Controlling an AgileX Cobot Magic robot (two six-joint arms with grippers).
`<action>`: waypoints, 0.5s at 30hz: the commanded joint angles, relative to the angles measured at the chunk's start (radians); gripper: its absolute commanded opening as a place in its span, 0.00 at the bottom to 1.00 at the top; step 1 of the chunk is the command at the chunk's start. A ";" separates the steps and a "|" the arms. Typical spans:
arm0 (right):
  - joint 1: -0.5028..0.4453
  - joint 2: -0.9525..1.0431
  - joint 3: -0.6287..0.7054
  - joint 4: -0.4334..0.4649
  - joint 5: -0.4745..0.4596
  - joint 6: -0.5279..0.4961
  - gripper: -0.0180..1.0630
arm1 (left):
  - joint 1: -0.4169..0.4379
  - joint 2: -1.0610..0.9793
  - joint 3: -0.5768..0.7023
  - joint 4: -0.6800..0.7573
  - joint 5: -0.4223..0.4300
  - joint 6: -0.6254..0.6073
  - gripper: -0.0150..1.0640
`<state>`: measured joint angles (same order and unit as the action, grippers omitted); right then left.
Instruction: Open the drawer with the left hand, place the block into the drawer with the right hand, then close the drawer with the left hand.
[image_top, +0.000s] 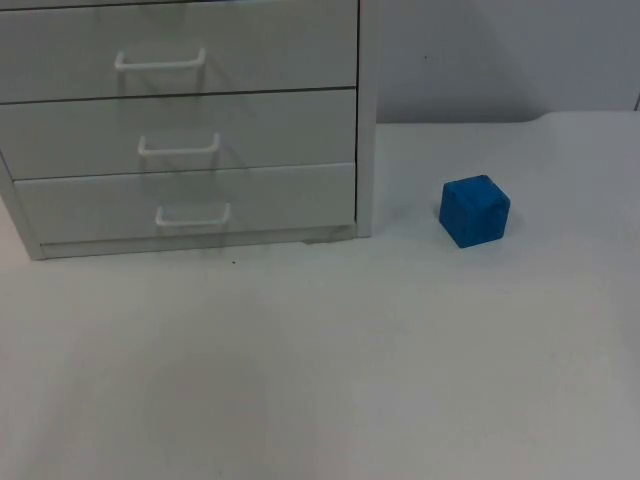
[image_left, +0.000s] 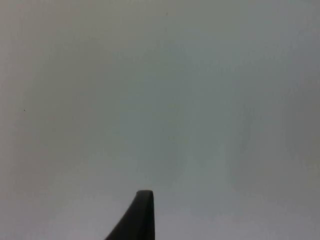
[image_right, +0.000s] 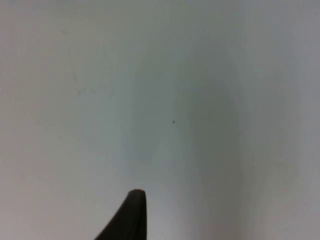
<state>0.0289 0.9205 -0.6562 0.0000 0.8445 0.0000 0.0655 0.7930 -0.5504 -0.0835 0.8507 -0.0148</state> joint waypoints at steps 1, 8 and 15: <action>0.004 0.023 -0.011 0.000 -0.011 0.000 0.99 | 0.005 0.007 -0.005 -0.018 -0.011 0.015 0.96; 0.004 0.024 -0.011 0.000 -0.018 0.000 0.99 | 0.005 0.007 -0.005 -0.156 -0.011 0.168 0.96; 0.004 0.024 -0.011 0.013 -0.020 0.000 0.99 | 0.005 0.019 -0.024 -0.264 -0.046 0.274 0.74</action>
<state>0.0289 0.9434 -0.6562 0.0069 0.8371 0.0000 0.0655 0.8041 -0.5542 -0.3210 0.8234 0.2296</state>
